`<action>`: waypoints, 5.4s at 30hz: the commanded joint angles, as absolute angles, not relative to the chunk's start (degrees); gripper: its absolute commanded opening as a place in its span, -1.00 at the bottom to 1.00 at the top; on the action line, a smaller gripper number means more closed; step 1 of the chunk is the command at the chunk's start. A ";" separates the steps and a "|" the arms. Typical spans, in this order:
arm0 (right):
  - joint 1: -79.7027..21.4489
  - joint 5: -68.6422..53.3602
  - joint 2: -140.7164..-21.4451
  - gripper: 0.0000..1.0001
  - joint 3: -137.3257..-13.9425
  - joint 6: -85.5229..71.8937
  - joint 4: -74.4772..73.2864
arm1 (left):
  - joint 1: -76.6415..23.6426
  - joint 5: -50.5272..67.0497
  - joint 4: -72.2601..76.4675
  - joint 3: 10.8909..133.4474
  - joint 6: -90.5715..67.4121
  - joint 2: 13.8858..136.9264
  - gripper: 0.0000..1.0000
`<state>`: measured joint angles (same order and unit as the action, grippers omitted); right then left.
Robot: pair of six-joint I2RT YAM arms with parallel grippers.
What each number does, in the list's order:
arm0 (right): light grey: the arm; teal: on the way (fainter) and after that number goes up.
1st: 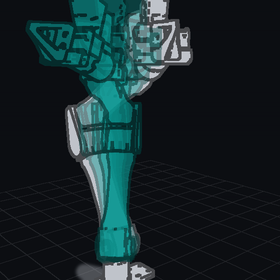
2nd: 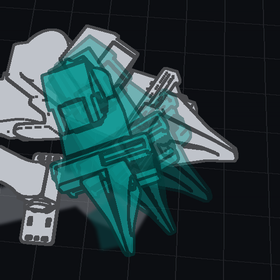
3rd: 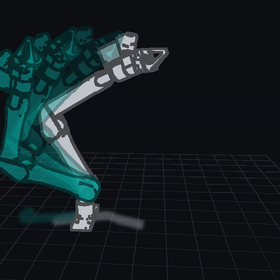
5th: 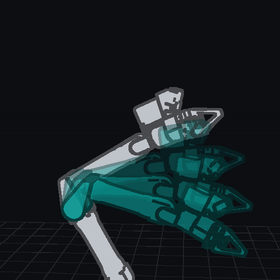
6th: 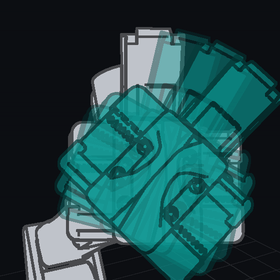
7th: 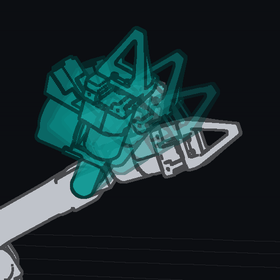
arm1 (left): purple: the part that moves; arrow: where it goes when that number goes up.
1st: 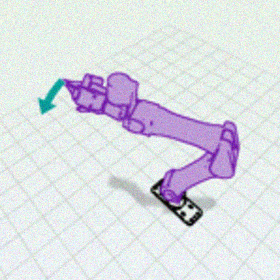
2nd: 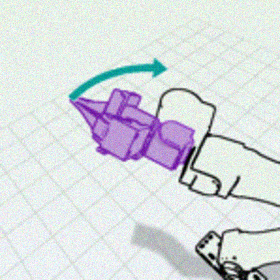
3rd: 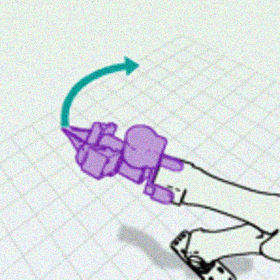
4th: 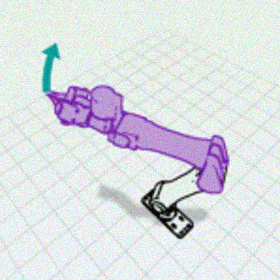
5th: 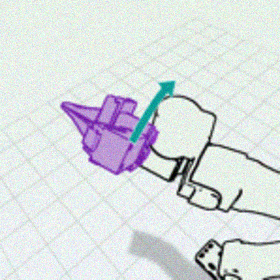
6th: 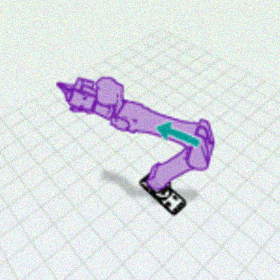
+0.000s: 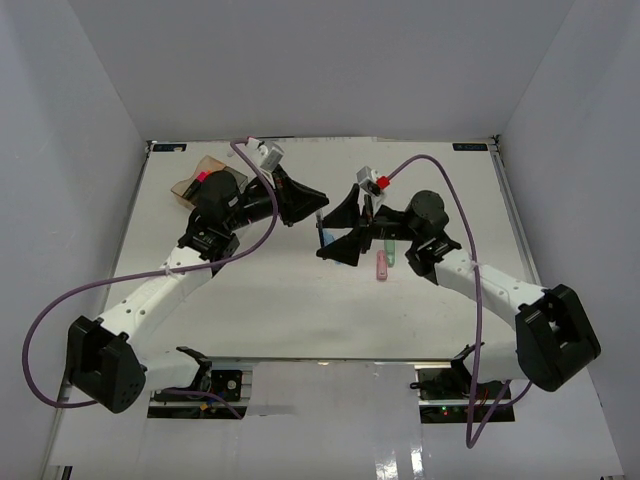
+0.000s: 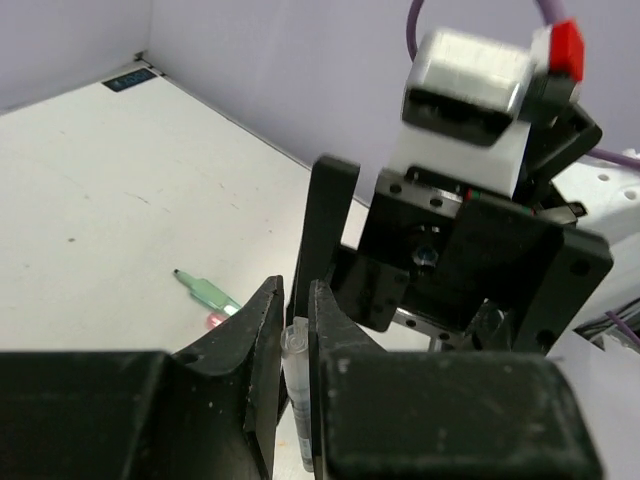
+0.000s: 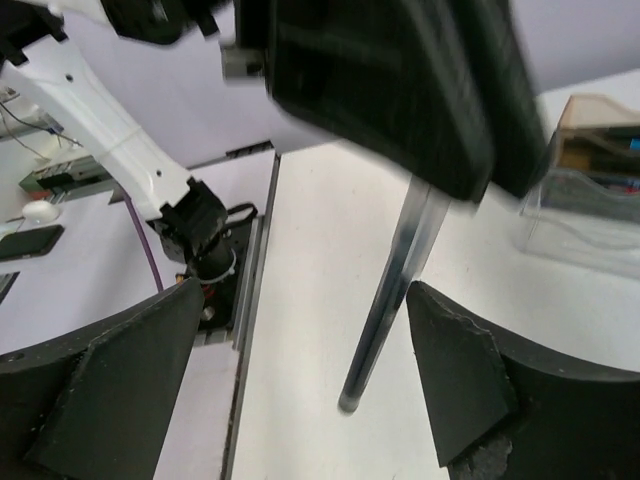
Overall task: Sort the stationery into containers
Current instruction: Close the pen cap on the pen, then place the pen in the storage box, then pick up the pen from the center of the board, then place the pen in the storage box.
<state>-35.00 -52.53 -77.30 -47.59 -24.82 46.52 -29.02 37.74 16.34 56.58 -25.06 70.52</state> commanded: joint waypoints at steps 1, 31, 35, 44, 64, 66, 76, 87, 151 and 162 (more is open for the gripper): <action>-35.16 -51.86 -74.80 0.78 -44.22 -20.22 40.09 | -29.00 33.14 14.24 60.03 -21.10 68.91 -1.00; -34.01 -20.39 -55.20 0.81 -27.60 -5.36 13.71 | -14.95 -22.94 -6.95 84.02 19.59 99.48 -1.00; -33.93 -20.74 -54.41 0.80 -27.25 -4.92 13.80 | -13.80 -23.55 -2.22 85.61 22.41 102.83 -1.00; -33.93 -20.48 -54.67 0.81 -26.98 -4.75 13.80 | -12.83 -21.80 1.76 85.52 24.88 109.94 -1.00; -34.01 4.70 -58.35 0.95 -30.32 -10.88 3.44 | -12.66 -17.50 -10.80 83.85 5.29 97.93 0.96; -33.93 7.90 -59.67 0.98 -30.94 -13.09 1.41 | -12.57 -14.25 -14.58 82.10 1.16 94.59 0.96; -33.93 15.82 -68.99 0.74 -34.72 -21.44 -1.41 | -12.66 2.09 -14.68 60.48 -13.18 71.12 0.96; -34.54 14.15 -78.39 0.38 -36.03 -26.02 3.25 | -12.66 4.48 -12.13 54.31 -15.29 66.97 0.96; -42.54 -1.41 -54.32 0.09 -21.18 -21.97 29.97 | -43.86 7.39 5.55 56.60 -44.58 84.29 -0.63; -42.45 3.34 -53.44 0.87 -21.44 -17.50 24.00 | -34.64 -12.73 -14.93 66.96 -15.94 81.91 -0.62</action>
<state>-42.19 0.75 -54.35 -20.82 -20.43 25.32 -38.94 -3.81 -8.67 62.30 -28.53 85.38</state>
